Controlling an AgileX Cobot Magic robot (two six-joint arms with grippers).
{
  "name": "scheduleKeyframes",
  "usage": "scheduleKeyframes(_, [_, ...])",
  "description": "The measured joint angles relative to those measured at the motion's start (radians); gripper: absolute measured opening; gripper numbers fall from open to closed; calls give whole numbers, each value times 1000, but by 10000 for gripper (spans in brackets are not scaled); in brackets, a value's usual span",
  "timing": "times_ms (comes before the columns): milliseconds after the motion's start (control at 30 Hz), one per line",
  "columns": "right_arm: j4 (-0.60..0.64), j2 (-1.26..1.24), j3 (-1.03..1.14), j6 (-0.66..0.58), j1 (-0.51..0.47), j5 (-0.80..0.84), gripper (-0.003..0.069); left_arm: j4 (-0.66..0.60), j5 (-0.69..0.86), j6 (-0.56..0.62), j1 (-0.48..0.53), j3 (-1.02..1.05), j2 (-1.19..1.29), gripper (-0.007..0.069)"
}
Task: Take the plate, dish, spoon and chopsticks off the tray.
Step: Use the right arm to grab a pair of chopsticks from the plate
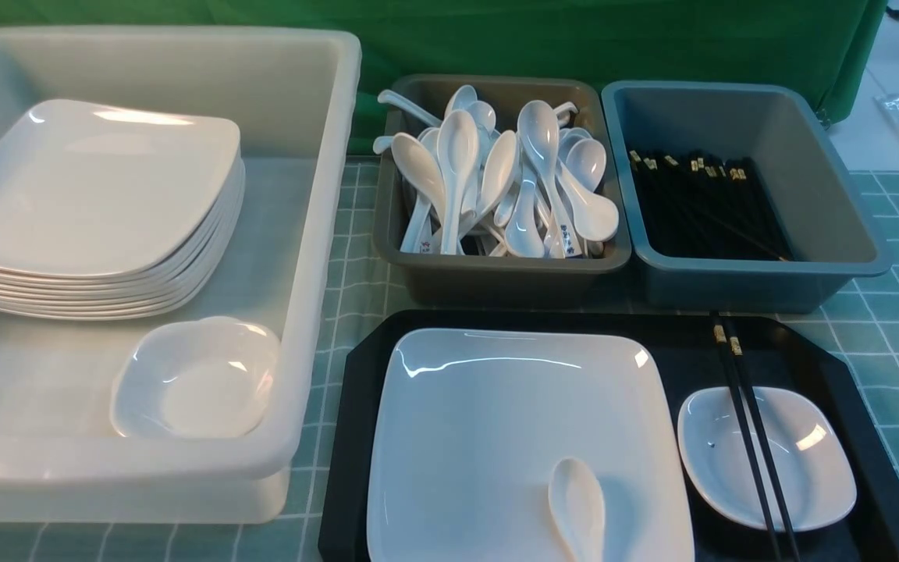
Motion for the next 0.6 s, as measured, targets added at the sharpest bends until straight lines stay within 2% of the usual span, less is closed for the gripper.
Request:
scheduleKeyframes(100, [0,0,0,0,0,0,240,54,196,1,0,-115,21,12])
scheduleKeyframes(133, [0,0,0,0,0,0,240,57,196,6,0,-126,26,12])
scheduleKeyframes(200, [0,0,0,0,0,0,240,61,416,145,0,-282,120,12])
scheduleKeyframes(233, [0,0,0,0,0,0,240,42,515,255,0,-347,193,12])
scheduleKeyframes(267, [0,0,0,0,0,0,240,42,531,255,0,-358,192,12])
scheduleKeyframes(300, [0,0,0,0,0,0,240,16,622,342,-3,-418,274,12])
scheduleKeyframes(367, [0,0,0,0,0,0,240,-12,734,436,-38,-507,385,12])
scheduleKeyframes(400, [0,0,0,0,0,0,240,-12,740,440,-38,-513,396,12])
scheduleKeyframes(500, [0,0,0,0,0,0,240,-18,783,480,-190,-607,566,12])
scheduleKeyframes(533, [0,0,0,0,0,0,240,-17,783,481,-199,-613,582,12])
scheduleKeyframes(600, [0,0,0,0,0,0,240,-12,761,481,-288,-629,655,12])
